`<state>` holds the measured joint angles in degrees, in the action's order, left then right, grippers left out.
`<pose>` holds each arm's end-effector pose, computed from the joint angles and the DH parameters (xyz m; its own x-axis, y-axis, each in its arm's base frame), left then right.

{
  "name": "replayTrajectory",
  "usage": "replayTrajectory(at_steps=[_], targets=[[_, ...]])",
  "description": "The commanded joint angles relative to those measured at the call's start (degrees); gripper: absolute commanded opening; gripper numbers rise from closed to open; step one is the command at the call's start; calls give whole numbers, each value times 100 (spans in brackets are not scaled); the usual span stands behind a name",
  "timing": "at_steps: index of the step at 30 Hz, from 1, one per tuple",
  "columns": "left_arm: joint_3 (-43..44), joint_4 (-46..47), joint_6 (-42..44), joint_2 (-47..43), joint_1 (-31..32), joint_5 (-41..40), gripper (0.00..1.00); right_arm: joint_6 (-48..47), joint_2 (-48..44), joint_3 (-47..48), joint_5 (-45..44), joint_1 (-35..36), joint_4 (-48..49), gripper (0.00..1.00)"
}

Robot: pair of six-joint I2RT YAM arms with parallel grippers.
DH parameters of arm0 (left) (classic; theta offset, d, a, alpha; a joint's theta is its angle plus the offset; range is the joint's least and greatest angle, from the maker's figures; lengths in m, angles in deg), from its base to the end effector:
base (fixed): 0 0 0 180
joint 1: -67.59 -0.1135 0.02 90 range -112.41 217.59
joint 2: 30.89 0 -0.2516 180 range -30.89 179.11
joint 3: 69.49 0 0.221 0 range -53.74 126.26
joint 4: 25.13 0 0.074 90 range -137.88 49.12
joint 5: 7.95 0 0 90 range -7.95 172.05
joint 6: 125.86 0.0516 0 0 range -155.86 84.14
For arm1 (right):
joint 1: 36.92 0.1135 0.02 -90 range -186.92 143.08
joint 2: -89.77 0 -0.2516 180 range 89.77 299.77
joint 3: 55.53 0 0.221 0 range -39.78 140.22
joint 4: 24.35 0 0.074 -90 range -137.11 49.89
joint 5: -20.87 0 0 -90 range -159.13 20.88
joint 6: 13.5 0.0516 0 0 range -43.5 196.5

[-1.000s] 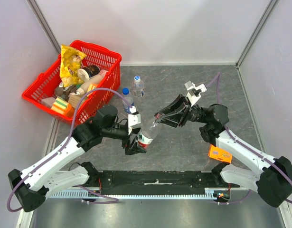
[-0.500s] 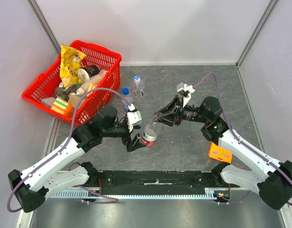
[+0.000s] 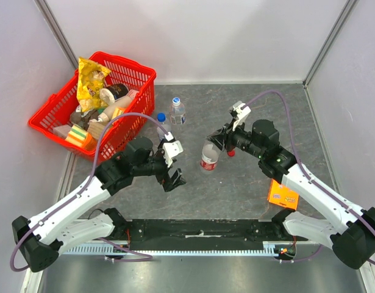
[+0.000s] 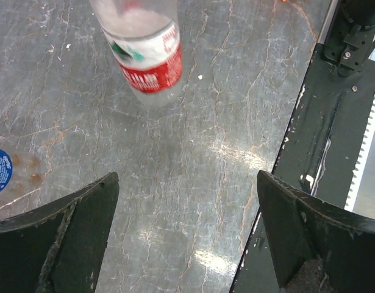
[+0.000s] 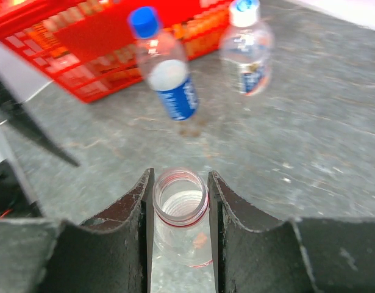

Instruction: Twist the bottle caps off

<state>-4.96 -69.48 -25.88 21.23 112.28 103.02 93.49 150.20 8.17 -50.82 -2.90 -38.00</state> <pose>0.1186 -0.1433 0.2949 -0.2192 0.4445 -0.8686 0.9246 0.3790 -0.0394 0.1877 0.1463 0.3228 -0.3729 0.0830 -0.9242 -0.7093 0.6166 0.3416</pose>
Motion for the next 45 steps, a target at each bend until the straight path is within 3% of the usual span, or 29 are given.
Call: replayTrajectory(at_steps=[1, 12, 36, 45], targets=[[27, 144, -128, 79, 5, -102, 99, -231, -162, 198, -1592, 26, 0, 0], [36, 83, -128, 106, 23, -234, 99, -530, -364, 5, -3394, 17, 430, 0], [53, -49, -119, 185, 189, -480, 99, -267, 1278, 330, -3096, -317, 1678, 0], [44, -49, -128, 237, 181, -612, 99, -205, 1393, 137, -3140, -387, 1644, 0]])
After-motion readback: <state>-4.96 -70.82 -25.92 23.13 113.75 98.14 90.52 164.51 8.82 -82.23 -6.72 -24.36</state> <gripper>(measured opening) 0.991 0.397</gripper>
